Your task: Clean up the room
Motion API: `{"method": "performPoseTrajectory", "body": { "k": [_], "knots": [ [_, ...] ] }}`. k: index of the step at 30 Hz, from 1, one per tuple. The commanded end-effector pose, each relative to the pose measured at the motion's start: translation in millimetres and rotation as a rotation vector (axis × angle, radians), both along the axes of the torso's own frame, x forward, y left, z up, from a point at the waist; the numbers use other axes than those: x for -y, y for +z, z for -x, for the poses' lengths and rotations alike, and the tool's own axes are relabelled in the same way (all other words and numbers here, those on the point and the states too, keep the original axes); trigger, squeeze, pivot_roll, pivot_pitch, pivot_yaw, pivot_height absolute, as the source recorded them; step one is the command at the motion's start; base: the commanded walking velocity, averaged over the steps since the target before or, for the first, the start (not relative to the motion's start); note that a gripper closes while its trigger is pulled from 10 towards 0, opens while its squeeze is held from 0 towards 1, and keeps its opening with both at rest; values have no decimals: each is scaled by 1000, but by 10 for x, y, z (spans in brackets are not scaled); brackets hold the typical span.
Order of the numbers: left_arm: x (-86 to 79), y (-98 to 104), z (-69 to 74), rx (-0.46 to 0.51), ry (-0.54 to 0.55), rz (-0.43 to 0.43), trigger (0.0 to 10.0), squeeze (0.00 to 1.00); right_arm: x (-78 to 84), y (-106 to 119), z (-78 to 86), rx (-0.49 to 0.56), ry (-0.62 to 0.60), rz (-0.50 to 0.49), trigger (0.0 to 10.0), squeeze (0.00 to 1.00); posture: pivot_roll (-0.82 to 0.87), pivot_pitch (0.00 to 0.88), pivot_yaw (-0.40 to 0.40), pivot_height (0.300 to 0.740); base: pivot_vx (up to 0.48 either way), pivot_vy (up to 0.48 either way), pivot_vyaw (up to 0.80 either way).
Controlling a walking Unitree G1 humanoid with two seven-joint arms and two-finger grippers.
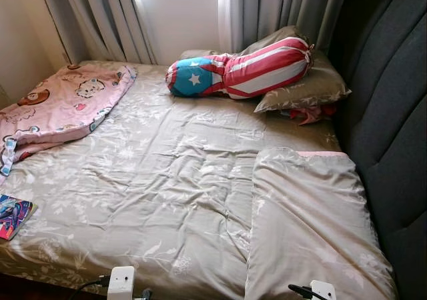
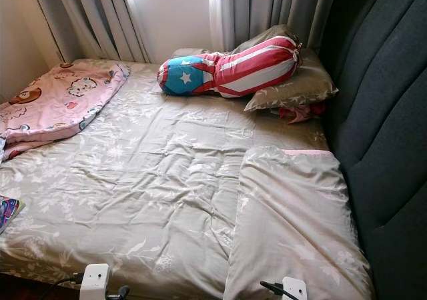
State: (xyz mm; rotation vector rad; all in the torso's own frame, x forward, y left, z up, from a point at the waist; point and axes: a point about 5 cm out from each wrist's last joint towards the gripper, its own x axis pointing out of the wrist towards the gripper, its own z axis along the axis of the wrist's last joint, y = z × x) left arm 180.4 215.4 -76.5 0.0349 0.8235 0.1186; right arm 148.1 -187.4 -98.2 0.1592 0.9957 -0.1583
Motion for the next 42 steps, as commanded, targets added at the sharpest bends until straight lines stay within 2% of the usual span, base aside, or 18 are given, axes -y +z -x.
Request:
{"method": "performPoseTrajectory", "body": {
  "k": [1, 2, 3, 31, 42],
  "knots": [
    [-47, -32, 69, -37, 14, -5, 10000, 0, -41, -9, 9, -8, 24, -5, 10000, 1000, 9, 0, 5, 740, 0, 240, 0],
    [-47, -32, 70, -37, 14, -5, 10000, 0, -44, -9, 8, -8, 26, -5, 10000, 1000, 9, 0, 5, 740, 0, 0, 0],
    [-49, -32, 71, -38, 15, -5, 10000, 0, -49, -9, 7, -7, 21, -6, 10000, 0, 10, 0, 6, 740, 0, 0, 0],
    [-57, -42, 90, -49, 13, -5, 10000, 0, -81, -18, 20, -18, 51, -12, 10000, 0, 14, 0, 4, 740, 0, 328, 0],
    [-30, -46, 85, -50, 14, -4, 10000, 0, 20, -15, 41, -25, 44, -10, 10000, 0, 16, 0, 3, 740, 0, 344, 0]
  ]
}}
